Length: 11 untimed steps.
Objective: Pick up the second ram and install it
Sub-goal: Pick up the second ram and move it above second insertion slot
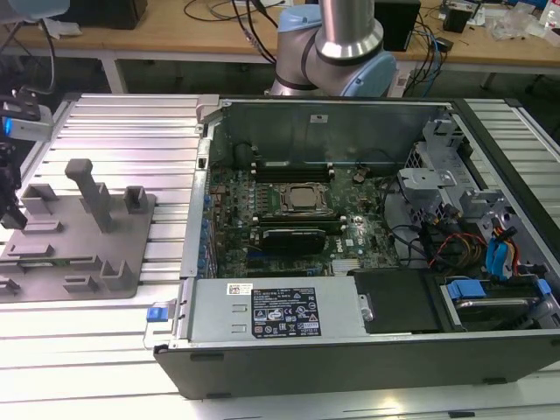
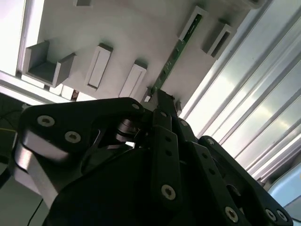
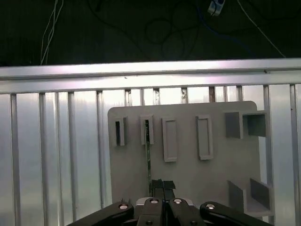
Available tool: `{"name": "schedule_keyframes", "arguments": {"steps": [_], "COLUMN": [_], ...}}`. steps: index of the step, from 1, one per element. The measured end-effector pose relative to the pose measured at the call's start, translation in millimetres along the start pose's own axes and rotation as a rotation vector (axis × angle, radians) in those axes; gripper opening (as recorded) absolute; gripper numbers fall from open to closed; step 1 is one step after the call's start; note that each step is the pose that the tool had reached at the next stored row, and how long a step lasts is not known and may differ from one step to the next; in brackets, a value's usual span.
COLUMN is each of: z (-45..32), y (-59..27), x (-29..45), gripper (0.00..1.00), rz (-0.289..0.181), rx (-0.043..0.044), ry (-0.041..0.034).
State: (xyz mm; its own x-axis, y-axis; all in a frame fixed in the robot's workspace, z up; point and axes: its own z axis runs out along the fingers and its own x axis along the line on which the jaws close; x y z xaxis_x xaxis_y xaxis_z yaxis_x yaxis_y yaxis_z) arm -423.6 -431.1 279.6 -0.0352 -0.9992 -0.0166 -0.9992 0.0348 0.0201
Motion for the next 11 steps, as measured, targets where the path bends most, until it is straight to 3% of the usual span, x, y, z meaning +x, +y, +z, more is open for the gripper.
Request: {"name": "schedule_keyframes", "arguments": {"steps": [3, 11], "z": [10.2, 24.5], "y": [-0.3, -1.2], "x": [1.3, 9.6], "gripper": [0.08, 0.08], "rz": [-0.007, -0.013], "rx": [0.0000, -0.0001], "ry": [0.0001, -0.0017]}}
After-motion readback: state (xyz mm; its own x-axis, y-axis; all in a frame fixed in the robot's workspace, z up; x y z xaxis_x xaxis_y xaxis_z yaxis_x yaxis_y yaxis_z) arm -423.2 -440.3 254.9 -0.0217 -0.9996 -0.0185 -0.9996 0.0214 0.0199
